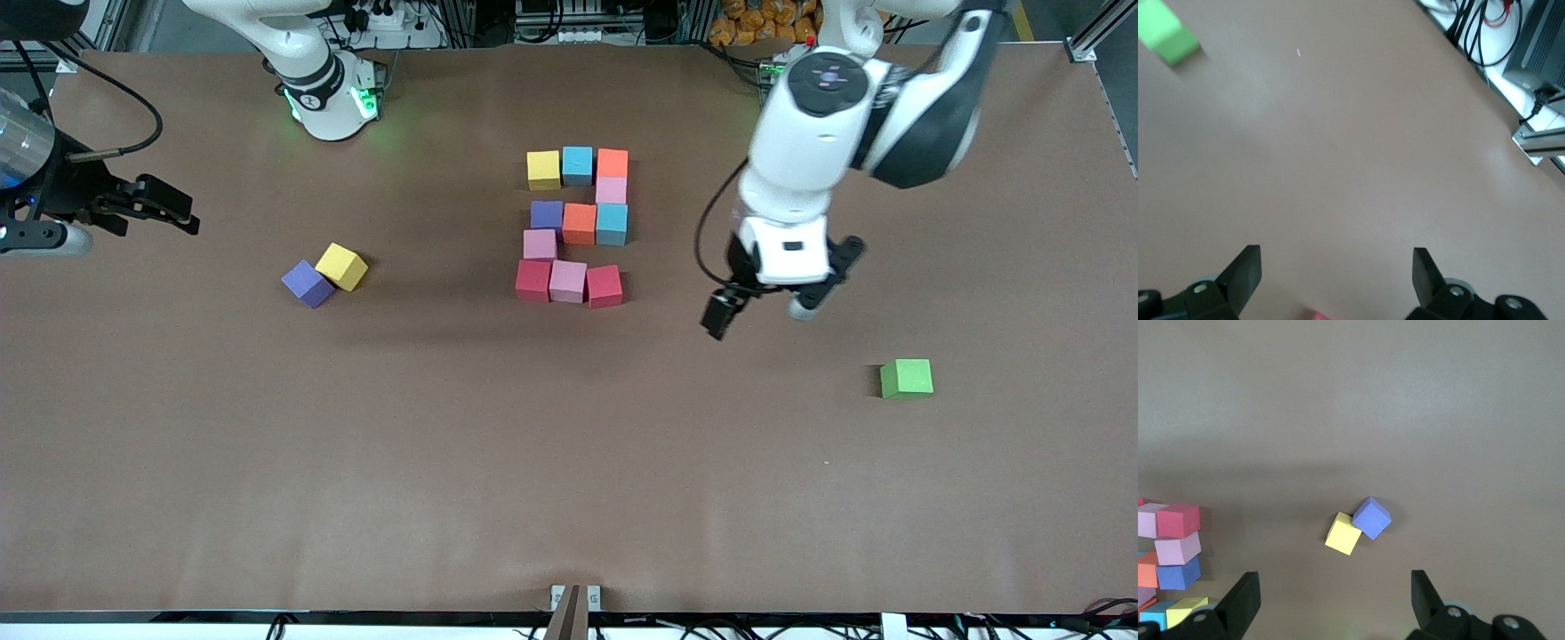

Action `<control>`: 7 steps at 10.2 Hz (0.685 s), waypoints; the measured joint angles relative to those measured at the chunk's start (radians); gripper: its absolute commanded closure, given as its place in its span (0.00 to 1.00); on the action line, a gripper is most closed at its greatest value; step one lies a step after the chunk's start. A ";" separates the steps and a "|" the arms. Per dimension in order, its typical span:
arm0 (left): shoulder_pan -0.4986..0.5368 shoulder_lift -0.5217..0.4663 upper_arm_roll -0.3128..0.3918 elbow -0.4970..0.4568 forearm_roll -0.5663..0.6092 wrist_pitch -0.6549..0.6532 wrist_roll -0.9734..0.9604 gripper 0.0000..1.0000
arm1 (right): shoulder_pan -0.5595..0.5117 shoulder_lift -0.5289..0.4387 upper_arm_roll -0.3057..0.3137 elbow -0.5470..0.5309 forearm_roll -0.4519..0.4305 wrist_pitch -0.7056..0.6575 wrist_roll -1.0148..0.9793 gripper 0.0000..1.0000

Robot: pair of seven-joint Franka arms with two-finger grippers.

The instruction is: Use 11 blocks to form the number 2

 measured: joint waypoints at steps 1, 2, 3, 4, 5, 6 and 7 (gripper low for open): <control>0.046 -0.021 0.000 0.002 0.000 -0.026 0.092 0.00 | 0.000 0.003 -0.001 0.001 -0.004 0.000 0.000 0.00; 0.092 -0.042 0.001 0.002 0.000 -0.046 0.182 0.00 | -0.001 0.005 -0.002 0.002 -0.007 0.000 0.000 0.00; 0.137 -0.062 0.000 0.003 0.000 -0.058 0.271 0.00 | 0.000 0.005 -0.001 0.003 -0.012 0.000 0.000 0.00; 0.171 -0.075 0.000 0.005 0.000 -0.060 0.333 0.00 | 0.001 0.005 0.001 0.005 -0.021 0.000 0.001 0.00; 0.189 -0.081 0.001 0.014 0.000 -0.062 0.371 0.00 | 0.001 0.005 0.002 0.007 -0.025 0.000 0.001 0.00; 0.195 -0.082 0.000 0.026 0.000 -0.068 0.413 0.00 | 0.001 0.006 0.002 0.008 -0.028 0.000 0.003 0.00; 0.200 -0.082 0.000 0.033 0.000 -0.071 0.469 0.00 | 0.000 0.008 0.001 0.009 -0.032 0.002 0.004 0.00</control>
